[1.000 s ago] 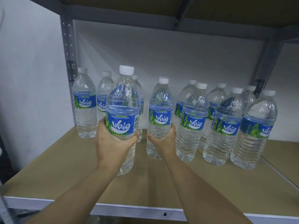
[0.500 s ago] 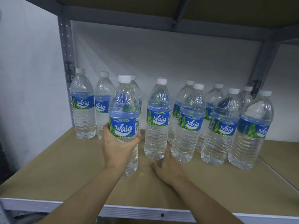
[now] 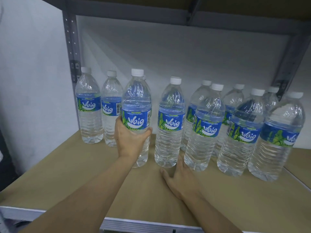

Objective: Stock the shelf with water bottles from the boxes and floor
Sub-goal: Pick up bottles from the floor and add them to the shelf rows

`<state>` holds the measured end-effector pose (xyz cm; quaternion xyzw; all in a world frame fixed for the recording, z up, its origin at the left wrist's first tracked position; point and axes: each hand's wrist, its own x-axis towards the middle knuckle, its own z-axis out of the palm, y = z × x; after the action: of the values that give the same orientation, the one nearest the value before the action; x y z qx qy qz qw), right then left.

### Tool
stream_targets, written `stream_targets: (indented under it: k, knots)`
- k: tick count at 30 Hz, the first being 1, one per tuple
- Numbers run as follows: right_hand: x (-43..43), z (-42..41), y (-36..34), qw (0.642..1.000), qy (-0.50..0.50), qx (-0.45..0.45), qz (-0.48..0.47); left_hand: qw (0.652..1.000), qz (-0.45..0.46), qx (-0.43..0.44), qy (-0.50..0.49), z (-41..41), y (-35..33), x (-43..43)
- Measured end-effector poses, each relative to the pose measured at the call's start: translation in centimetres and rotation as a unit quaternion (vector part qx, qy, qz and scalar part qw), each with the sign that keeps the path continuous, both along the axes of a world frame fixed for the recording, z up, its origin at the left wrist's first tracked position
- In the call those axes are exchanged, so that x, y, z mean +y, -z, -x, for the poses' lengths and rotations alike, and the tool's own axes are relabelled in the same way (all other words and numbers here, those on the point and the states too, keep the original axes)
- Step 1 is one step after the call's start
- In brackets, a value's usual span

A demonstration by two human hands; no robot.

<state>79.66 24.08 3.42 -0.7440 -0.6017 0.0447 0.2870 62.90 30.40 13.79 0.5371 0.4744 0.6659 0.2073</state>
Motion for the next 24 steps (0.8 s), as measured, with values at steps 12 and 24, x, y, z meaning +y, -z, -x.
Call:
stream_targets:
  k: [12,24]
  knots:
    - [0.0,0.3,0.0,1.000,0.003,0.009,-0.019,0.998,0.017,0.032,0.044,0.0,1.8,2.3]
    - [-0.2,0.4,-0.5,1.000,0.010,0.009,-0.024,0.988,0.079,0.079,0.109,1.6,2.8,1.8]
